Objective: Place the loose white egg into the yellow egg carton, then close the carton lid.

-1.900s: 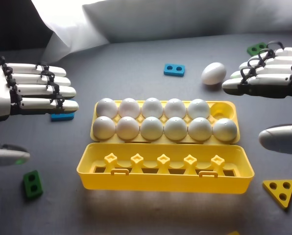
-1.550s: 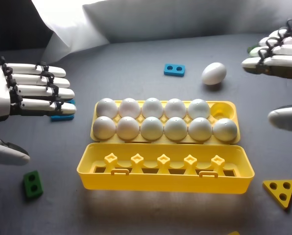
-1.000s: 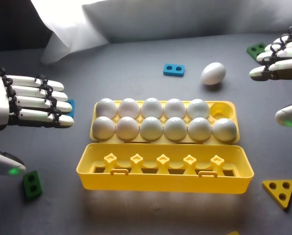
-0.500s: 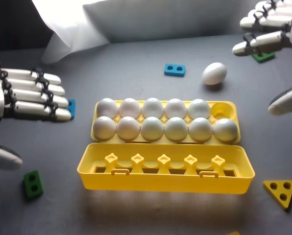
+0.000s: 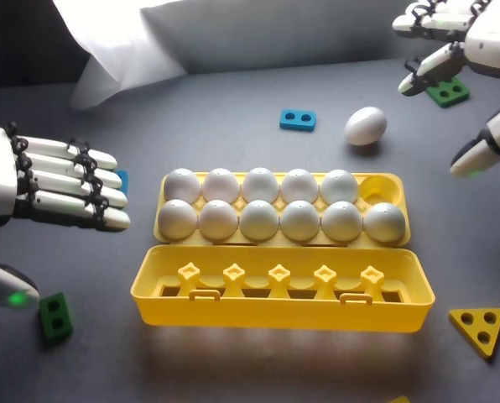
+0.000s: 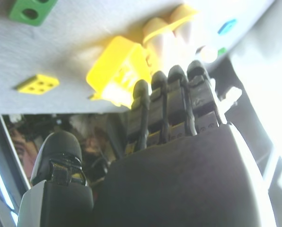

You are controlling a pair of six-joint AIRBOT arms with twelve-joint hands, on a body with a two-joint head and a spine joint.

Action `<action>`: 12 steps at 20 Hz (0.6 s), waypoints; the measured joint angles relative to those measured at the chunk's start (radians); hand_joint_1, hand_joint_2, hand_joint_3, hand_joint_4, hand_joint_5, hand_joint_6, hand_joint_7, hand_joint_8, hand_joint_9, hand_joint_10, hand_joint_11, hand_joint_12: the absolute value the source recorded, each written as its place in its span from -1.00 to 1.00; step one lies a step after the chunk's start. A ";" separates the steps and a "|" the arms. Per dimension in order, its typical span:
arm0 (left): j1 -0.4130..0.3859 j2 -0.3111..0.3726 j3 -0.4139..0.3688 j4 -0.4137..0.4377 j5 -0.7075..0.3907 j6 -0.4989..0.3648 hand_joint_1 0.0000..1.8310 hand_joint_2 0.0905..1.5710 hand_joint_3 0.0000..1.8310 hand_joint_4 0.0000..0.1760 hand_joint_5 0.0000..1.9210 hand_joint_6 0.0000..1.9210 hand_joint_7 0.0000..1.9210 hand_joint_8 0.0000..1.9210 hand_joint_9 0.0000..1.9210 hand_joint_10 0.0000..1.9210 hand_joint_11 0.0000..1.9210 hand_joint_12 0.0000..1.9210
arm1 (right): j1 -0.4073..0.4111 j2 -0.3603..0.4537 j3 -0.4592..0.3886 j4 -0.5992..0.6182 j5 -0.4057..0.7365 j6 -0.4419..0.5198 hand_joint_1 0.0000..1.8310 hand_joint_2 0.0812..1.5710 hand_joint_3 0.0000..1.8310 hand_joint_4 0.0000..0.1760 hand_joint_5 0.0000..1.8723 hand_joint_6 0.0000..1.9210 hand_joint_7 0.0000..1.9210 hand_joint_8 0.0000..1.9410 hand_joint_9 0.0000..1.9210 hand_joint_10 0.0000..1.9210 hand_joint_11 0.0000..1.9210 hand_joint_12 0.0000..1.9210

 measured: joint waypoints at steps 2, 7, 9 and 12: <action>-0.008 0.000 0.004 0.029 -0.003 -0.007 -1.00 0.56 -1.00 -1.00 -0.88 -0.99 -0.91 -1.00 -0.97 -1.00 -1.00 -1.00 | 0.006 -0.025 0.029 -0.009 0.010 -0.016 -0.32 -0.14 -0.99 1.00 -0.23 -0.99 -1.00 -1.00 -1.00 -1.00 -1.00 -1.00; 0.093 0.009 0.019 0.188 -0.087 0.039 -1.00 0.54 -1.00 -1.00 -0.79 -0.99 -0.84 -0.99 -0.91 -0.99 -0.99 -1.00 | 0.008 -0.066 0.089 -0.062 0.066 -0.016 -0.28 -0.10 -0.99 1.00 -0.12 -0.98 -1.00 -1.00 -1.00 -1.00 -1.00 -1.00; 0.095 0.000 0.031 0.206 -0.100 0.037 -1.00 0.55 -1.00 -1.00 -0.82 -1.00 -0.86 -1.00 -0.93 -1.00 -1.00 -1.00 | 0.008 -0.075 0.092 -0.081 0.091 -0.017 -0.28 -0.10 -0.99 1.00 -0.13 -0.99 -1.00 -1.00 -1.00 -1.00 -1.00 -1.00; 0.095 -0.005 0.038 0.153 -0.101 0.000 -1.00 0.55 -1.00 -1.00 -0.87 -0.99 -0.90 -0.99 -0.96 -0.99 -1.00 -1.00 | 0.008 -0.105 0.123 -0.088 0.127 -0.016 -0.26 -0.08 -0.99 1.00 -0.14 -1.00 -1.00 -1.00 -1.00 -1.00 -1.00 -1.00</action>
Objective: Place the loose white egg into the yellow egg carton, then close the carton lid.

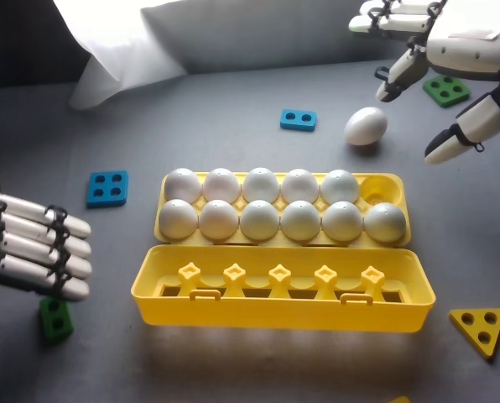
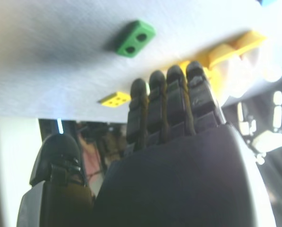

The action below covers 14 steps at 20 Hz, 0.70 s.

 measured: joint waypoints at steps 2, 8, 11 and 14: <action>0.000 -0.002 -0.002 0.015 -0.006 -0.019 -1.00 0.56 -1.00 -1.00 -0.86 -0.99 -0.89 -0.99 -0.94 -0.99 -1.00 -1.00 | 0.004 -0.023 0.038 -0.002 0.003 0.000 -0.21 -0.10 -1.00 1.00 -0.12 -0.99 -1.00 -1.00 -1.00 -1.00 -1.00 -1.00; -0.006 -0.019 -0.002 0.014 -0.042 -0.079 -1.00 0.55 -1.00 -1.00 -0.81 -0.99 -0.82 -0.99 -0.88 -0.99 -0.96 -0.98 | 0.024 -0.091 0.125 -0.002 0.008 -0.001 -0.23 -0.11 -1.00 1.00 -0.13 -1.00 -1.00 -1.00 -1.00 -1.00 -1.00 -1.00; -0.006 -0.027 0.019 0.023 -0.077 -0.085 -1.00 0.55 -1.00 -1.00 -0.81 -0.99 -0.84 -0.99 -0.90 -0.99 -0.97 -0.98 | 0.025 -0.116 0.150 -0.002 0.015 0.000 -0.28 -0.12 -1.00 1.00 -0.08 -0.98 -1.00 -1.00 -1.00 -1.00 -1.00 -1.00; -0.005 -0.047 0.038 0.021 -0.074 -0.085 -1.00 0.55 -1.00 -1.00 -0.81 -0.99 -0.85 -1.00 -0.91 -1.00 -0.96 -0.98 | 0.024 -0.132 0.161 -0.002 0.022 -0.001 -0.30 -0.11 -1.00 1.00 -0.10 -0.99 -1.00 -1.00 -1.00 -1.00 -1.00 -1.00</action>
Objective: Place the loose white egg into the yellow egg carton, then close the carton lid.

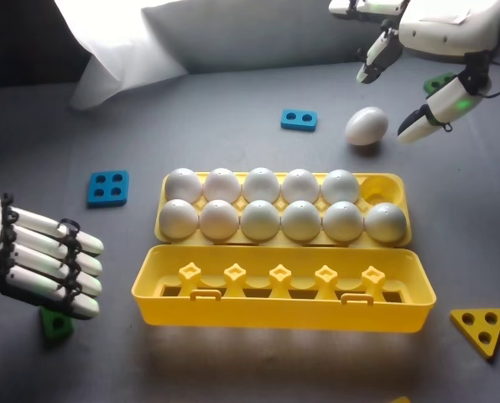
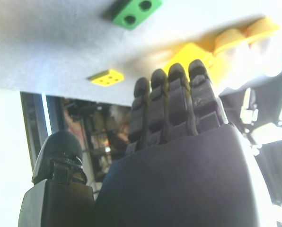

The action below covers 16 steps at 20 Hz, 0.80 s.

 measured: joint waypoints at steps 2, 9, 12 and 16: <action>0.000 -0.008 0.000 0.000 -0.003 0.000 -1.00 0.57 -0.99 -1.00 -0.80 -0.99 -0.84 -0.99 -0.89 -0.99 -0.94 -0.97 | -0.001 -0.013 0.012 0.000 0.005 0.000 -0.27 -0.11 -1.00 1.00 -0.11 -1.00 -0.97 -0.99 -1.00 -1.00 -1.00 -1.00; 0.005 -0.023 0.014 0.000 0.004 0.000 -1.00 0.59 -0.99 -1.00 -0.83 -1.00 -0.88 -1.00 -0.93 -1.00 -0.99 -0.99 | -0.005 -0.077 0.104 -0.003 0.027 0.001 -0.26 -0.09 -0.99 0.99 -0.20 -1.00 -1.00 -1.00 -1.00 -1.00 -1.00 -1.00; 0.005 -0.027 0.019 0.000 0.003 0.000 -1.00 0.60 -0.99 -1.00 -0.91 -1.00 -0.94 -1.00 -0.97 -1.00 -1.00 -1.00 | -0.021 -0.085 0.117 -0.003 0.031 0.000 -0.22 -0.13 -1.00 0.88 -0.07 -0.98 -0.97 -1.00 -1.00 -1.00 -1.00 -1.00; 0.005 -0.028 0.023 0.000 0.004 0.003 -1.00 0.60 -0.99 -1.00 -0.87 -0.98 -0.91 -0.99 -0.96 -0.99 -1.00 -1.00 | -0.045 -0.089 0.117 -0.007 0.038 0.001 -0.20 -0.14 -1.00 0.80 -0.05 -0.99 -0.97 -1.00 -1.00 -1.00 -1.00 -1.00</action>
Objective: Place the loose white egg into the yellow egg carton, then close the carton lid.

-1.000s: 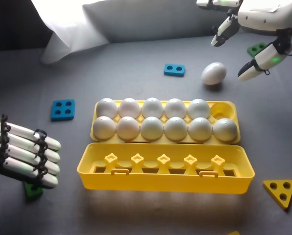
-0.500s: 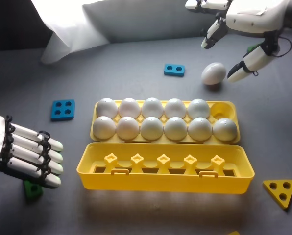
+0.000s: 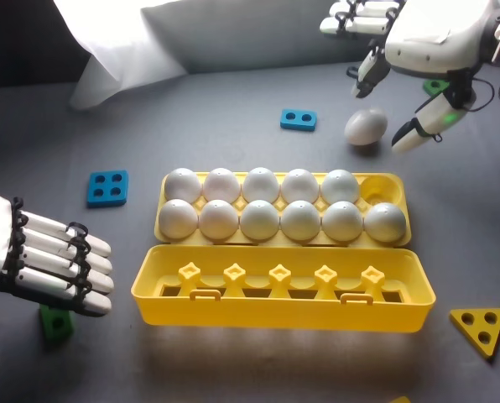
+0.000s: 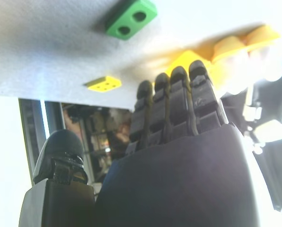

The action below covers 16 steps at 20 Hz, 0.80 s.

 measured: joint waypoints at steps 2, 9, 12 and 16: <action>0.000 0.000 0.000 0.000 0.000 0.001 -1.00 0.60 -0.99 -1.00 -0.84 -0.99 -0.88 -0.99 -0.93 -0.99 -1.00 -1.00 | -0.006 0.000 0.000 0.000 0.004 0.000 -0.21 -0.13 -1.00 0.84 -0.08 -1.00 -0.98 -1.00 -1.00 -1.00 -1.00 -1.00; 0.000 -0.001 0.002 0.005 0.000 0.005 -1.00 0.61 -1.00 -1.00 -0.72 -1.00 -0.76 -0.99 -0.83 -0.99 -0.94 -0.95 | -0.006 -0.022 0.018 -0.002 0.021 -0.003 -0.17 -0.12 -1.00 0.70 -0.15 -1.00 -1.00 -1.00 -1.00 -1.00 -1.00 -1.00; 0.000 -0.001 0.002 0.006 0.000 0.008 -1.00 0.61 -1.00 -1.00 -0.72 -0.99 -0.76 -1.00 -0.82 -0.99 -0.91 -0.94 | -0.010 -0.024 0.018 0.000 0.026 -0.005 -0.20 -0.09 -0.99 0.66 -0.15 -0.99 -1.00 -1.00 -1.00 -1.00 -1.00 -1.00; 0.000 -0.001 0.002 0.007 0.000 0.008 -1.00 0.61 -1.00 -1.00 -0.71 -0.99 -0.75 -0.99 -0.83 -1.00 -0.92 -0.94 | -0.029 -0.024 0.019 -0.006 0.027 -0.019 -0.16 -0.11 -1.00 0.44 -0.09 -0.98 -1.00 -1.00 -1.00 -1.00 -1.00 -1.00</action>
